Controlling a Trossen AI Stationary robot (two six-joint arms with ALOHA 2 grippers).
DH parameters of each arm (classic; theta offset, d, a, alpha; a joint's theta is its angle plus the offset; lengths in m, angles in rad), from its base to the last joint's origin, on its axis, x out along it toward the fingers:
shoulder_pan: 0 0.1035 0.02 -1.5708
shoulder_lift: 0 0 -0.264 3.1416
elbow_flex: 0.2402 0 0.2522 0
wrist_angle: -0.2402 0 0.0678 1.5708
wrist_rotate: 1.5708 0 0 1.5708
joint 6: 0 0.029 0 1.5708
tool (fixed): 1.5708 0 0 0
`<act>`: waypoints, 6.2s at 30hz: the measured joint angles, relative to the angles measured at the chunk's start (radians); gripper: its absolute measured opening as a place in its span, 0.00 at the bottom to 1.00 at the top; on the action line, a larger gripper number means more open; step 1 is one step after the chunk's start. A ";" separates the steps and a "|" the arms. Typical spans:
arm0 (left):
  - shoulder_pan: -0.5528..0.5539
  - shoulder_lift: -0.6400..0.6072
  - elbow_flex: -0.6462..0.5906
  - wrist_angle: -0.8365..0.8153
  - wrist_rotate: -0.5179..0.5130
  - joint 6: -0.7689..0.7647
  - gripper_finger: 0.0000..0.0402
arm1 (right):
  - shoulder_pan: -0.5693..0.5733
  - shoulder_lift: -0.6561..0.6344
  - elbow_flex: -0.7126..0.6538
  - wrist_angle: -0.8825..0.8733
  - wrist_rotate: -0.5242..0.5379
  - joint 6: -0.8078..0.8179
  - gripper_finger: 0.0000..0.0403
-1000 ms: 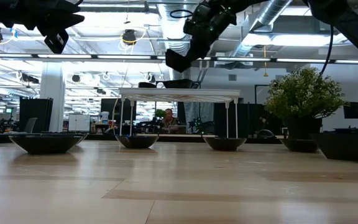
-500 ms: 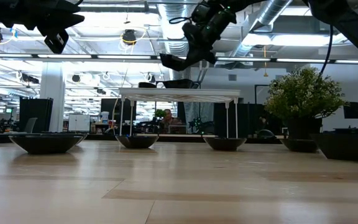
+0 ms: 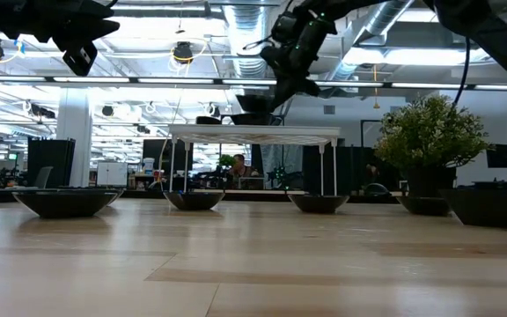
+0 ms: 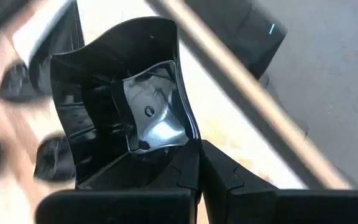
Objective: Pick & Place Mini shaped plates
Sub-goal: Stack the bottom black left black distorted square plate on top of the black distorted square plates on the shelf, then stack the top black distorted square plate on top of the black distorted square plates on the shelf
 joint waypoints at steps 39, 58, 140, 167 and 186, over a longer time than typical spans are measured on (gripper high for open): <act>0.000 0.000 0.000 0.004 0.000 0.002 0.21 | 0.013 0.032 0.000 -0.050 -0.064 -0.027 0.14; 0.000 0.000 0.000 0.003 0.000 0.005 0.21 | 0.053 -0.023 0.067 -0.230 -0.058 -0.115 0.16; 0.000 0.000 0.000 0.006 0.000 0.006 0.21 | 0.796 -0.855 -1.256 -0.002 0.118 0.937 0.17; 0.000 0.000 0.000 0.005 0.000 0.005 0.21 | 0.824 -0.855 -1.570 0.226 0.068 0.987 0.32; 0.000 0.000 0.000 0.006 0.000 0.002 0.21 | 0.823 -0.855 -1.682 0.396 0.077 0.987 0.29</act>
